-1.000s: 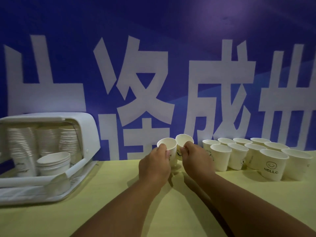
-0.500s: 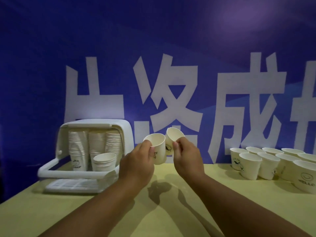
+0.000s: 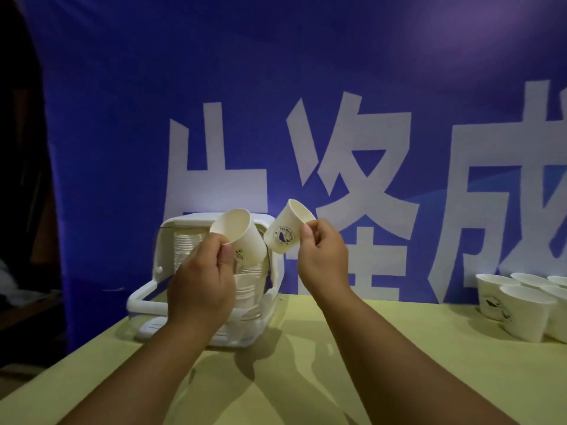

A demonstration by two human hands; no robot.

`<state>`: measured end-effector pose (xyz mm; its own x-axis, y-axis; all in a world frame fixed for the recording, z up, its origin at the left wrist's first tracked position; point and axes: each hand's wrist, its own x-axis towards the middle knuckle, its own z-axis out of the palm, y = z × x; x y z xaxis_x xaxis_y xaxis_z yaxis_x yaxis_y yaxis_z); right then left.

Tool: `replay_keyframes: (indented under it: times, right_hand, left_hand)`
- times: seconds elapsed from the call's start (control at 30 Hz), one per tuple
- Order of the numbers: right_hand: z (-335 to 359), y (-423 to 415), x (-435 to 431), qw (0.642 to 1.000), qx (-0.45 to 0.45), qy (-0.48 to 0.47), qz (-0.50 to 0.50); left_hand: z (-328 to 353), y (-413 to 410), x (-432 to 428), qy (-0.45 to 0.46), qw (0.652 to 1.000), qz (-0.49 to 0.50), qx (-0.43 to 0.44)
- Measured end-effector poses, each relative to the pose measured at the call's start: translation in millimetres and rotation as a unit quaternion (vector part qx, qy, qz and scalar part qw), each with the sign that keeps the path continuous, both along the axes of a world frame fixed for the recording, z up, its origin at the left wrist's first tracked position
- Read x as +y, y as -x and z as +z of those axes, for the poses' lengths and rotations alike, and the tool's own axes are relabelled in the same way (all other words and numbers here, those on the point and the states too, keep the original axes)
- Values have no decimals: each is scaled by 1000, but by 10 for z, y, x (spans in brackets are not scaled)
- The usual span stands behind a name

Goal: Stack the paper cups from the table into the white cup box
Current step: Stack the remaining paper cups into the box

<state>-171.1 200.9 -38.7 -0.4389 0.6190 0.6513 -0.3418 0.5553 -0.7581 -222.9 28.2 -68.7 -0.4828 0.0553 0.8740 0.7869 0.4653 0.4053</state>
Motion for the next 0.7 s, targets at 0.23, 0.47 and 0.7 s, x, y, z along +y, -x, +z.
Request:
replay_keyframes:
  times: [0.23, 0.47, 0.7]
  right_hand:
    - [-49, 63, -21, 1000, -17, 4, 4]
    - [-52, 77, -116, 997, -37, -66, 22]
    - [-166, 109, -296, 971, -120, -206, 1]
  left_hand:
    - [18, 193, -154, 148, 984, 67, -74]
    - [-72, 259, -148, 304, 937, 93, -145]
    - [-146, 275, -183, 293, 943, 73, -140]
